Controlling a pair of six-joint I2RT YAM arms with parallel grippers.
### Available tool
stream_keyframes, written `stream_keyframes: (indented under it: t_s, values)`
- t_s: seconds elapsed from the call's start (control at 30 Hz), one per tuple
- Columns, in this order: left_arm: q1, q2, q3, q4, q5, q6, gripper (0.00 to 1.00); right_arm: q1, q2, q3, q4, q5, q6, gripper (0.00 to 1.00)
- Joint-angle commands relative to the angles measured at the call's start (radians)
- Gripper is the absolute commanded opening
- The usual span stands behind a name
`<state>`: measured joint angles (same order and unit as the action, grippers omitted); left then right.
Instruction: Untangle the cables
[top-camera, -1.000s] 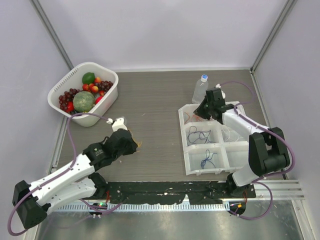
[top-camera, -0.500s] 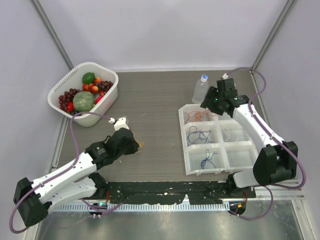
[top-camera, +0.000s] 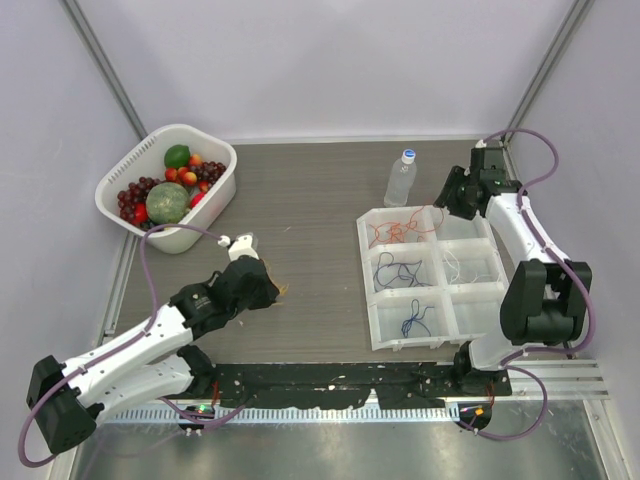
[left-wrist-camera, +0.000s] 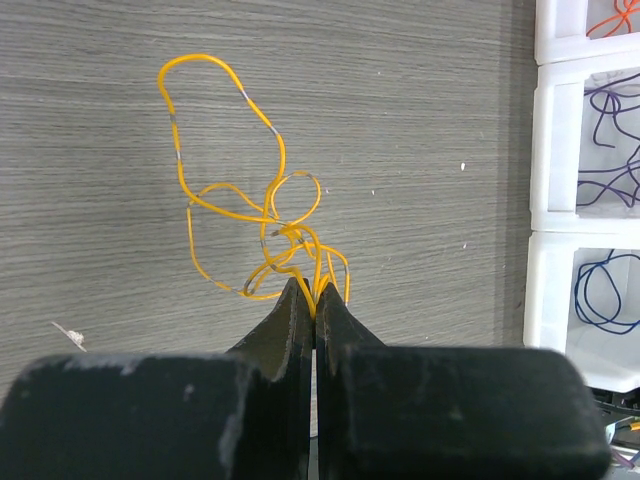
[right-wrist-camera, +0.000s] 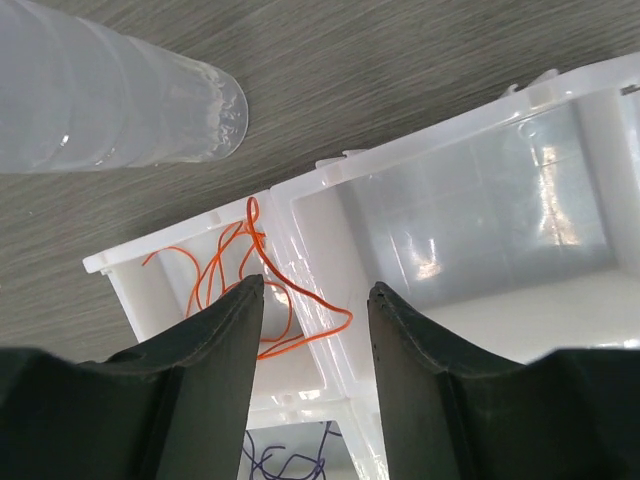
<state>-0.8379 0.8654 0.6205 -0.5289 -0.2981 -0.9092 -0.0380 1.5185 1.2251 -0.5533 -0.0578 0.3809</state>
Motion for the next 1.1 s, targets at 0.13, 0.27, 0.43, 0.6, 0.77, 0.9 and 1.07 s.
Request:
stream_keyframes:
  t_s: [0.13, 0.27, 0.43, 0.6, 0.77, 0.9, 1.07]
  values:
    - [-0.003, -0.040, 0.038, 0.006, -0.024, -0.010, 0.00, 0.007, -0.020, -0.019, 0.159, -0.106, -0.085, 0.50]
    - [-0.003, -0.029, 0.038, 0.009, -0.015, -0.011, 0.00, 0.009, -0.008, -0.041, 0.188, -0.123, -0.109, 0.41]
    - [-0.003, -0.009, 0.050, 0.013, -0.004, 0.001, 0.00, 0.026, 0.020, -0.041, 0.216, -0.113, -0.134, 0.39]
    - [-0.003, -0.014, 0.073, -0.011, -0.006, 0.010, 0.00, 0.038, 0.046, -0.012, 0.196, -0.093, -0.139, 0.26]
    - [-0.003, -0.052, 0.070, -0.029, -0.022, -0.003, 0.00, 0.108, 0.006, -0.074, 0.208, -0.116, -0.085, 0.13]
    - [-0.004, -0.062, 0.077, -0.036, -0.012, -0.013, 0.00, 0.148, -0.029, -0.111, 0.233, -0.091, -0.034, 0.04]
    - [-0.003, -0.059, 0.051, 0.009, 0.000, -0.054, 0.00, 0.199, -0.038, -0.167, 0.249, -0.028, 0.056, 0.01]
